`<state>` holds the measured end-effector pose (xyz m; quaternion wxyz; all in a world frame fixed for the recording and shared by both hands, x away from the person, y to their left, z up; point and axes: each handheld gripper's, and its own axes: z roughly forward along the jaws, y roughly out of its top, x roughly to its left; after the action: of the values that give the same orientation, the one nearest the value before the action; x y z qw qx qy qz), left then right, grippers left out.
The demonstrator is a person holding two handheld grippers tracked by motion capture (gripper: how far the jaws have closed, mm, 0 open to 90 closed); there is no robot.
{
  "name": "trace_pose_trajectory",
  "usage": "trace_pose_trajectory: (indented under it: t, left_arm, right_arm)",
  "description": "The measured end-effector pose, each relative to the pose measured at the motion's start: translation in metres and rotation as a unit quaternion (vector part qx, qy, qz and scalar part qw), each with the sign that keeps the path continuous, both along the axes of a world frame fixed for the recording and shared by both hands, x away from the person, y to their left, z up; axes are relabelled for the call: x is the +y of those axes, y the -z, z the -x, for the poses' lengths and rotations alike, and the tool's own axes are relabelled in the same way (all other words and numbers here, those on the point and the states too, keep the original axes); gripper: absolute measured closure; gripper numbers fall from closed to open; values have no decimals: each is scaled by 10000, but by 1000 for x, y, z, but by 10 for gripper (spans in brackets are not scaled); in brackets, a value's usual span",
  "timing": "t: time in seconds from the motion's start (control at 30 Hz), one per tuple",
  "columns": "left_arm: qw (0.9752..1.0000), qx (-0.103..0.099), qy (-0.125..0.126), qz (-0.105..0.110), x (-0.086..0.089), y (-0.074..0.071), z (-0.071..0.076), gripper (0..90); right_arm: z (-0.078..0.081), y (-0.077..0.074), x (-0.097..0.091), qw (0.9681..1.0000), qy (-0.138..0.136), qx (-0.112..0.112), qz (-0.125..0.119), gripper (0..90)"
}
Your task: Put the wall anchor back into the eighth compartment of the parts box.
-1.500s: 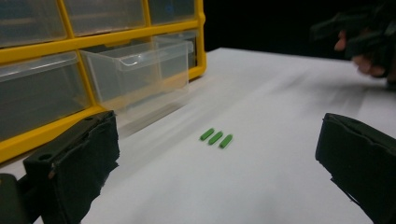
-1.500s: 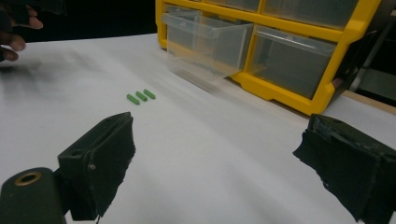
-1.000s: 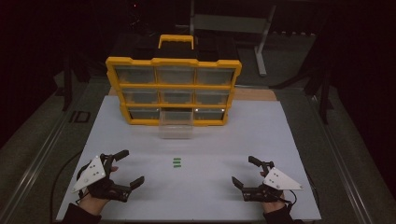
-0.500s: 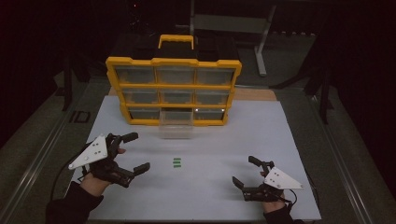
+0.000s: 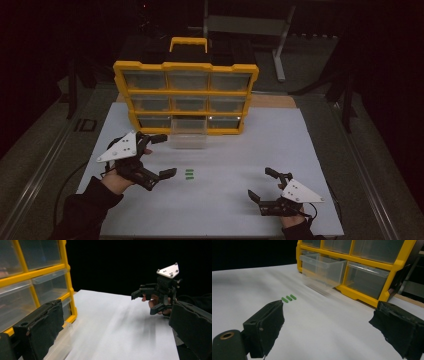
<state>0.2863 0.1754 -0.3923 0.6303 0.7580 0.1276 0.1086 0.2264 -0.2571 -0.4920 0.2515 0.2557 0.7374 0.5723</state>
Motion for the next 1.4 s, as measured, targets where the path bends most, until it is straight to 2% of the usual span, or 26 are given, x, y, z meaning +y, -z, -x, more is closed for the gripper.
trace_pose_trajectory:
  t: [0.1,0.17,0.4,0.57,0.63,0.7,0.83,0.97,1.07,1.13,1.2,1.33,1.4]
  left_arm:
    - [9997,163,-49,-155,-9,6,-7,12]
    - [9996,228,30,-134,-13,12,-11,26]
    - [9985,340,130,-408,-28,31,-20,34]
    - [9959,457,84,-782,-37,46,-26,56]
    - [9946,585,56,-860,-38,51,-29,58]
    - [9934,622,-12,-959,-39,56,-32,68]
    - [9916,750,-45,-1056,-39,65,-37,137]
    - [9880,832,-120,-1298,-39,75,-42,181]
    - [9844,990,-151,-1446,-39,85,-47,232]
    - [9836,1015,-142,-1482,-39,87,-48,279]
    - [9800,1052,-125,-1687,-40,94,-51,331]
    - [9757,1132,-141,-1871,-41,101,-56,408]
    - [9725,1173,-174,-2006,-43,106,-59,444]
  right_arm:
    - [0,0,0,10000,-9,12,4,92]
    - [0,0,0,10000,-14,11,5,92]
    - [0,0,0,10000,-9,-2,43,92]
    - [0,0,0,10000,-4,-7,41,91]
    - [0,1,0,10000,-11,1,39,92]
    - [0,1,0,10000,-16,6,43,92]
    - [0,0,1,10000,-28,15,46,92]
    - [0,1,0,10000,-34,18,38,92]
    - [0,1,1,10000,-45,22,47,92]
    - [0,1,1,10000,-53,32,52,92]
    - [0,1,0,10000,-46,58,54,92]
    - [0,1,0,10000,-56,53,53,92]
    - [1,1,0,10000,-53,56,55,92]
